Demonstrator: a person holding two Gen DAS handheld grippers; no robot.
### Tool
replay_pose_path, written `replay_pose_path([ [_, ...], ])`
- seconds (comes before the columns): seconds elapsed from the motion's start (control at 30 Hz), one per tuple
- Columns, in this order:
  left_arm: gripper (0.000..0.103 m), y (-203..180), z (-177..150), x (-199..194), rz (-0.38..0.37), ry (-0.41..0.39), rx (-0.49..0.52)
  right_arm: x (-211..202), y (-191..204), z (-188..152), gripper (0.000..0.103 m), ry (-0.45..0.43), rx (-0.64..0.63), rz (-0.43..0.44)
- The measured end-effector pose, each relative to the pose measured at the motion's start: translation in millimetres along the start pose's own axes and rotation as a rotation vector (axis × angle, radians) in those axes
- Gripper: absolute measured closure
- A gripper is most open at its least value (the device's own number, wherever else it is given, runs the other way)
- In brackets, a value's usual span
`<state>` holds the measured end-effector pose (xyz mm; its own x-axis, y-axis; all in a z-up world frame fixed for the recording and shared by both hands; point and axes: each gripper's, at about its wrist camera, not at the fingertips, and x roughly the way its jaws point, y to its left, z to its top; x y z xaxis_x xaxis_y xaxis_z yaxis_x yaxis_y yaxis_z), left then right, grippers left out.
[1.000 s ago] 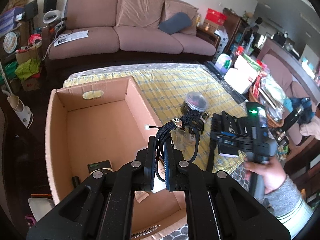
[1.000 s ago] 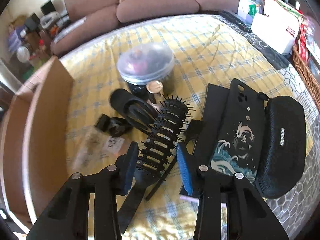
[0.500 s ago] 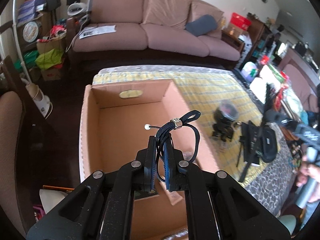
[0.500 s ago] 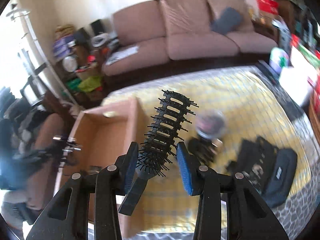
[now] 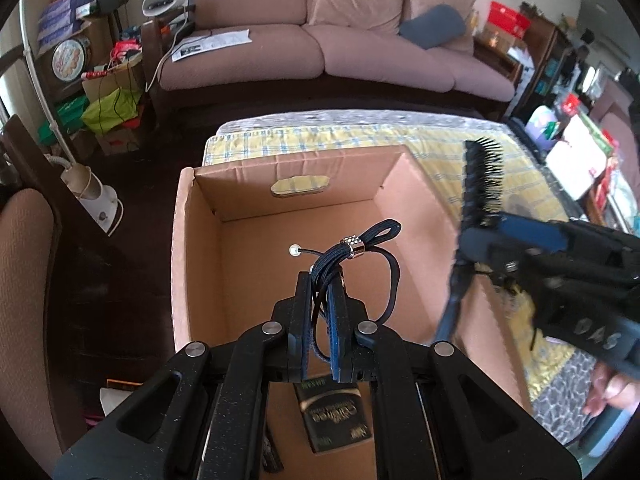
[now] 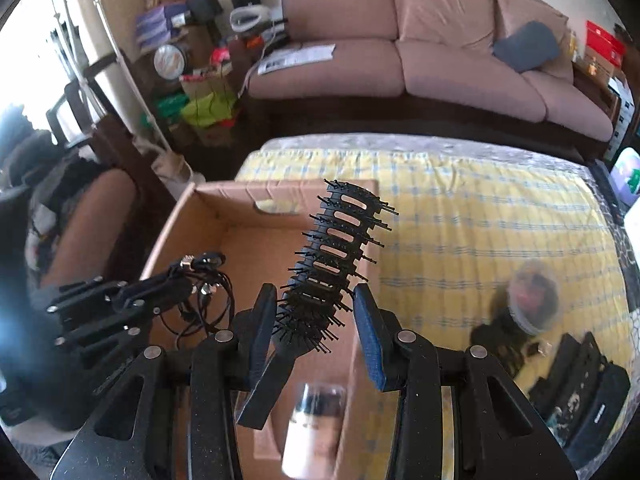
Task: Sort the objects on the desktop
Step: 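Carry the cable and hairbrush into the cardboard box and open both tools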
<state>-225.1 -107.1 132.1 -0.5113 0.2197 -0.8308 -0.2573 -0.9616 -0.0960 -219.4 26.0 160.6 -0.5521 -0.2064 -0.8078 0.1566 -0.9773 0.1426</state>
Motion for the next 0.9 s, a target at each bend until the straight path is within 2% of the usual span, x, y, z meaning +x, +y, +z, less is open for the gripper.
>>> replay_pose_path([
  [0.33,0.095,-4,6,39,0.057,0.069,0.057,63,4,8,0.063,0.094,-0.043,-0.055],
  [0.67,0.095,-1,5,72,0.116,0.143,0.073,99,16,7,0.063,0.167,-0.116,-0.122],
  [0.9,0.085,9,2,80,0.132,0.156,0.048,110,26,9,0.061,0.185,-0.177,-0.147],
])
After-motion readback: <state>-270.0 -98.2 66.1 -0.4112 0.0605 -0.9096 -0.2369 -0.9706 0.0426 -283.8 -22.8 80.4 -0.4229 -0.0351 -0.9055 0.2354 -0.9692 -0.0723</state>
